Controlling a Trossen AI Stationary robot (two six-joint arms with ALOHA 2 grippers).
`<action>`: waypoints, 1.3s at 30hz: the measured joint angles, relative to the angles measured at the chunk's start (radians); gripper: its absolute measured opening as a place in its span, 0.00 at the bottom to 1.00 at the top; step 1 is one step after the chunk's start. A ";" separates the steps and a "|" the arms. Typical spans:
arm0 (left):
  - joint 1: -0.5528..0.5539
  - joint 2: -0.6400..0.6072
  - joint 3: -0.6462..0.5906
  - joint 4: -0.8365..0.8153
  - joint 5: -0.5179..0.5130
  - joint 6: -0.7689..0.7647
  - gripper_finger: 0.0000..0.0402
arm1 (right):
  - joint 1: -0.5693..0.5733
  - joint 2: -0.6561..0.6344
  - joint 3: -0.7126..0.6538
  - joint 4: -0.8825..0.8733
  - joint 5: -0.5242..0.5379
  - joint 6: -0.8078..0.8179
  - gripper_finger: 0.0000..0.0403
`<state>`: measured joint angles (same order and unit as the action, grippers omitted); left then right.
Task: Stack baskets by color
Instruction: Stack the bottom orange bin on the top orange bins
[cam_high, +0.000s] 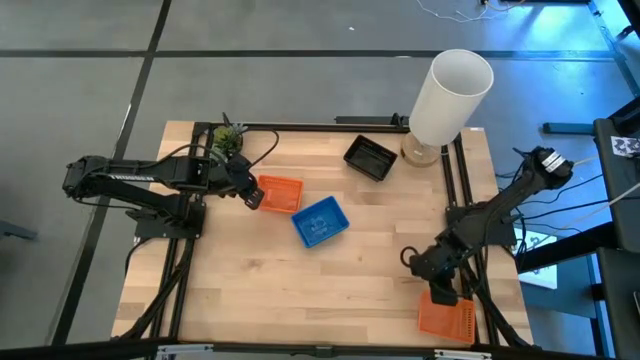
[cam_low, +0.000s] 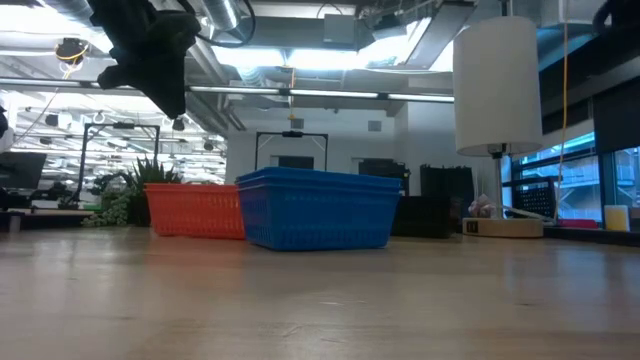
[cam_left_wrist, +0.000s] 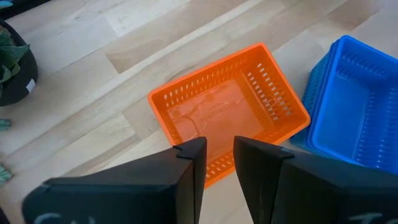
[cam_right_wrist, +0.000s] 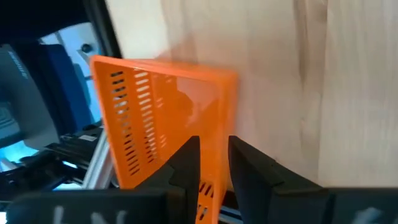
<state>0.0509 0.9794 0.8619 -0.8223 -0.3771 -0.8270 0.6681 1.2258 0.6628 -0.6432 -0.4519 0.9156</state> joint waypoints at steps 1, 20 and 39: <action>0.000 0.000 0.000 0.000 0.000 0.000 0.18 | 0.001 0.011 0.000 0.000 0.004 -0.001 0.21; 0.000 0.000 0.000 0.000 0.003 -0.001 0.18 | 0.003 0.196 0.000 0.124 0.055 0.011 0.21; 0.000 0.000 0.000 0.000 0.004 0.000 0.18 | -0.090 0.319 0.053 0.180 -0.047 0.052 0.01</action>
<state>0.0509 0.9794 0.8616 -0.8221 -0.3727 -0.8272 0.5778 1.5443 0.7157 -0.4635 -0.4991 0.9677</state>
